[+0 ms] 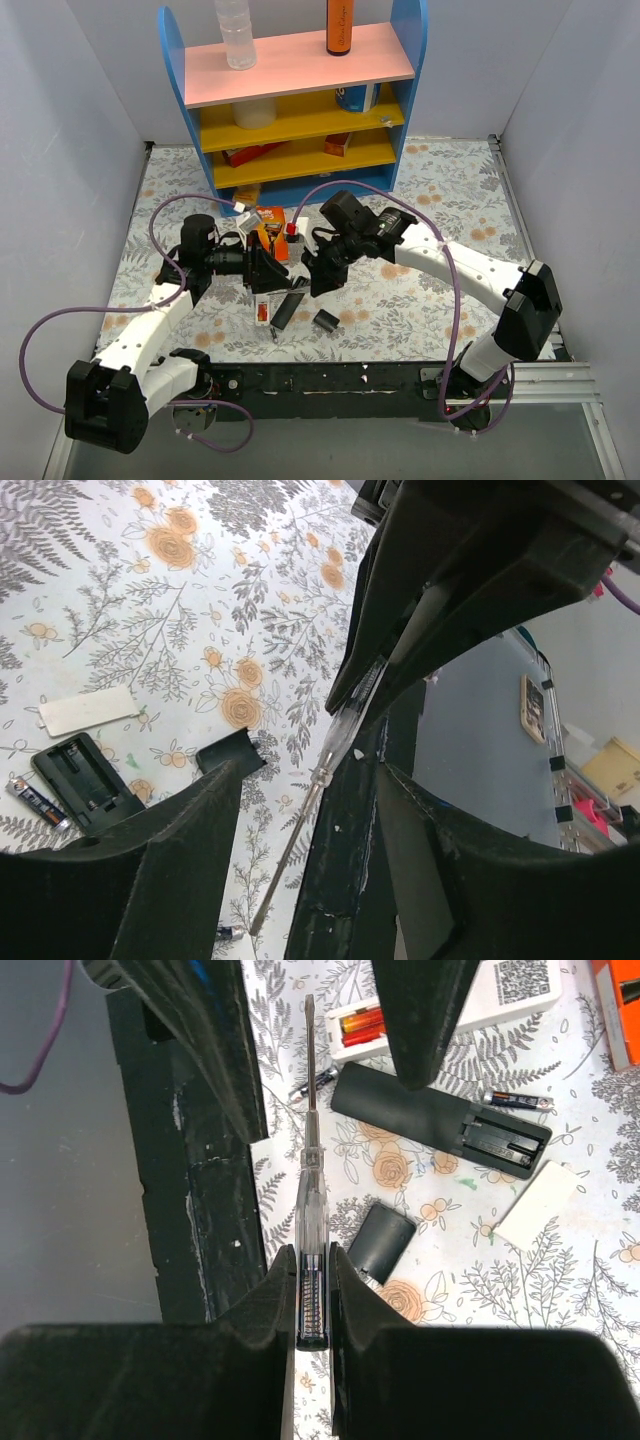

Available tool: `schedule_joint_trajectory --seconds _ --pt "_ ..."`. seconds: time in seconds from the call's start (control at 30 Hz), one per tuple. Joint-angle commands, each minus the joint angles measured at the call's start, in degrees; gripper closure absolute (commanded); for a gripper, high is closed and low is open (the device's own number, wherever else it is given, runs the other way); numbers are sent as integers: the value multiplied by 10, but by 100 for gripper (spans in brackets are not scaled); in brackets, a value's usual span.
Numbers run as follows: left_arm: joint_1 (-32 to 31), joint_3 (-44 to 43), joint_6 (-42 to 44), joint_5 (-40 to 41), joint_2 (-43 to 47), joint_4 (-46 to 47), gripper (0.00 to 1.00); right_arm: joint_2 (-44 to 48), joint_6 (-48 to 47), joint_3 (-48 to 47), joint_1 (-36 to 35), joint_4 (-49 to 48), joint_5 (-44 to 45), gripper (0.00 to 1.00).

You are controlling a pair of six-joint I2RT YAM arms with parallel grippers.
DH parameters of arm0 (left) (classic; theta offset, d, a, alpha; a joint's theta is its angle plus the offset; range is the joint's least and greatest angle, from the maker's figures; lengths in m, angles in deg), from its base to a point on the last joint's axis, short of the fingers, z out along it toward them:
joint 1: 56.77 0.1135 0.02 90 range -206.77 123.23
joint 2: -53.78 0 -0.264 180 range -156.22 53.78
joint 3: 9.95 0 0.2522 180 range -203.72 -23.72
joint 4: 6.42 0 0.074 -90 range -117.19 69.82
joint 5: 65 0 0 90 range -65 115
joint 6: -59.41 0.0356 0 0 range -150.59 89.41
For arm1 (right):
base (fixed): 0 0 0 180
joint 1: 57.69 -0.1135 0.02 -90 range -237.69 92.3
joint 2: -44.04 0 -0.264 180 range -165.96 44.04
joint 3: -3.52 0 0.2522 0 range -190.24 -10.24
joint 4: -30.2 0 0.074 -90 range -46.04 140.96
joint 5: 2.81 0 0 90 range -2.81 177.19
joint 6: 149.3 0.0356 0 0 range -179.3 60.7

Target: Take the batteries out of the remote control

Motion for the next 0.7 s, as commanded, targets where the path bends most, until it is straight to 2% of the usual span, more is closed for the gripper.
schedule_joint_trajectory --seconds 0.0,0.3,0.47,0.53,0.57,0.6,0.67 --pt "-17 -29 61 -37 -6 -18 43 33 -8 14 4 -28 -46 99" --pt "-75 -46 137 -31 -20 -67 45 42 3 -1 12 -43 -73 99" --pt "-111 -52 147 -45 -26 -68 51 40 10 -9 19 -44 -78 99" --pt "-118 -51 149 -37 -33 -68 57 38 12 -10 22 -44 -82 99" --pt "-119 -50 151 -34 -35 -69 64 39 12 -11 23 -46 -84 99" --pt "-118 -50 155 -27 -38 -71 79 40 11 -10 26 -47 -88 99" --pt "-119 -52 154 -16 -46 -71 93 45 12 -8 28 -50 -94 99"
